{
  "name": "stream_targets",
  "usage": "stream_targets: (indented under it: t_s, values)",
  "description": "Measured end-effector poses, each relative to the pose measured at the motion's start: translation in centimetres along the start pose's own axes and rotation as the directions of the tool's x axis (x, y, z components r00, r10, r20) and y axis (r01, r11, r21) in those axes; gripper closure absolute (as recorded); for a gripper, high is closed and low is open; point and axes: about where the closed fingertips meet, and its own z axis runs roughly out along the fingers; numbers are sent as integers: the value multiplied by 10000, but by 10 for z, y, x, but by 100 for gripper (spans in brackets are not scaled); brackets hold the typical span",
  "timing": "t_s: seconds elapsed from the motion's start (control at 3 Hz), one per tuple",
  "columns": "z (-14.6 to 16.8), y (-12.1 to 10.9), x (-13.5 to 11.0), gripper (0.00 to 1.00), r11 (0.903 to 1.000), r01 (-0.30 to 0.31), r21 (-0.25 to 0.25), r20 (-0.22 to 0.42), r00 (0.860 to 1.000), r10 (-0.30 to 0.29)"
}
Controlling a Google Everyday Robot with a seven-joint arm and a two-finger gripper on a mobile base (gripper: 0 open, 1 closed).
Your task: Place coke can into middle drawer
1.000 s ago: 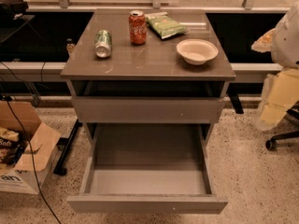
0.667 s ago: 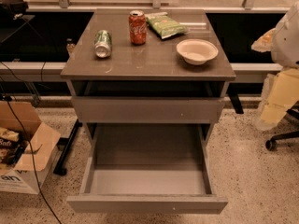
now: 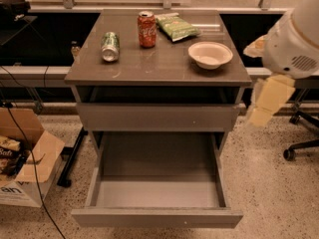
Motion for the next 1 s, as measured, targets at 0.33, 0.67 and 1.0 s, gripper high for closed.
stream_targets:
  t_s: [0.33, 0.67, 1.0]
  values:
    - [40, -41, -25, 0, 9999, 101, -120, 995, 9950, -89]
    - [41, -43, -25, 0, 9999, 100, -132, 1018, 9948, -86]
    - [51, -56, -36, 0, 9986, -425, 327, 1477, 9883, 373]
